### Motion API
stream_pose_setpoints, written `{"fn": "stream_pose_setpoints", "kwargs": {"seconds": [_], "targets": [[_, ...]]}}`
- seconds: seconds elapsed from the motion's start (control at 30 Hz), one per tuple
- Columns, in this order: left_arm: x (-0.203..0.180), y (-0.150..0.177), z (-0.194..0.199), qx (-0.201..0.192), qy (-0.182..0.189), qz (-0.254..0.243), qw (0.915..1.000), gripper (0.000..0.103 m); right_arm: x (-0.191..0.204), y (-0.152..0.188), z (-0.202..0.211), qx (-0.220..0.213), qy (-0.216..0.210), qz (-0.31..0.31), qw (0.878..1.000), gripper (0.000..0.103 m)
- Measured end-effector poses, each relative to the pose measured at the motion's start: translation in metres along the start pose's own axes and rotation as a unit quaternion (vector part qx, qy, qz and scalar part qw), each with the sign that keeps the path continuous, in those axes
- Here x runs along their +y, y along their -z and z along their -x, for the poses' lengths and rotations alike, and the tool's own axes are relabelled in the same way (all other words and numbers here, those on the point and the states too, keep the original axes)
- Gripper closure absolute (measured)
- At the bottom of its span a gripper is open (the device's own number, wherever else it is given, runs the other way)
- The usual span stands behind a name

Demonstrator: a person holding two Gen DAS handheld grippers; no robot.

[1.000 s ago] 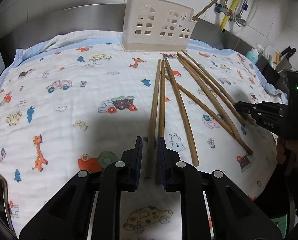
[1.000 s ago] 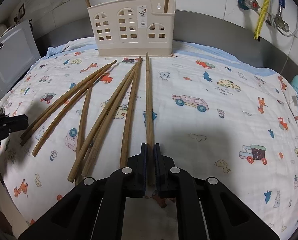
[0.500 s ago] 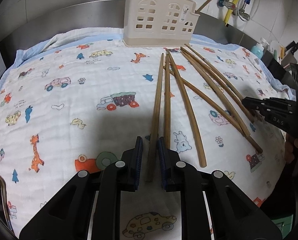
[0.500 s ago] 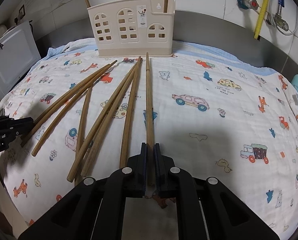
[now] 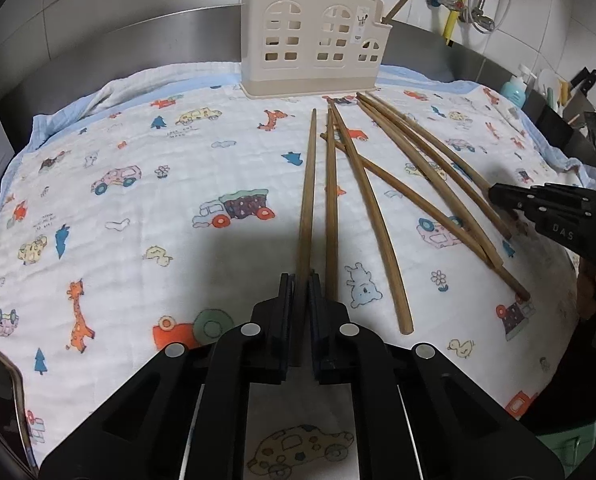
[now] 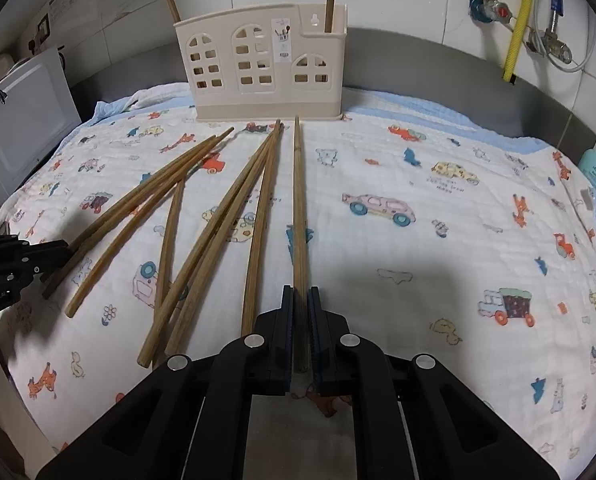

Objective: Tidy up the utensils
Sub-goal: 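Lift both chopsticks and carry them upright over the beige holder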

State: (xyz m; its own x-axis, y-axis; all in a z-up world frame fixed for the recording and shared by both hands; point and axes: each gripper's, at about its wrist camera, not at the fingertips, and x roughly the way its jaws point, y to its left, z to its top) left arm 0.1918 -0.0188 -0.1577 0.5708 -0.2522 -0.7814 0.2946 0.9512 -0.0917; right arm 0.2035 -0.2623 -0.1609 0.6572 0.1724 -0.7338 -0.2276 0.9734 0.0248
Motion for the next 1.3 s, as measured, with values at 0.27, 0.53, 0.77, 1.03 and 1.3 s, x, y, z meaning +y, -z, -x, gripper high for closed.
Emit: {"fn": "stream_pose_setpoints", "kwargs": {"seconds": [0.27, 0.53, 0.77, 1.03, 1.3], "targets": [[0.006, -0.015, 0.030, -0.039, 0.006, 0.014, 0.9991, 0.096, 0.000, -0.024, 0.046, -0.058, 0.006, 0.004, 0.998, 0.096], [0.004, -0.046, 0.069, -0.106, 0.023, 0.010, 0.9940, 0.097, 0.000, -0.069, 0.095, -0.119, -0.018, 0.010, 0.993, 0.096], [0.007, -0.069, 0.079, -0.133, 0.029, 0.008, 0.9906, 0.097, 0.005, -0.110, 0.115, -0.134, -0.041, 0.026, 0.990, 0.096], [0.010, -0.095, 0.083, -0.144, 0.030, 0.006, 0.9891, 0.097, 0.009, -0.165, 0.129, -0.137, -0.053, 0.050, 0.988, 0.096], [0.007, -0.128, 0.095, -0.160, 0.029, -0.013, 0.9865, 0.097, 0.011, -0.221, 0.162, -0.155, -0.032, 0.082, 0.984, 0.096]]}}
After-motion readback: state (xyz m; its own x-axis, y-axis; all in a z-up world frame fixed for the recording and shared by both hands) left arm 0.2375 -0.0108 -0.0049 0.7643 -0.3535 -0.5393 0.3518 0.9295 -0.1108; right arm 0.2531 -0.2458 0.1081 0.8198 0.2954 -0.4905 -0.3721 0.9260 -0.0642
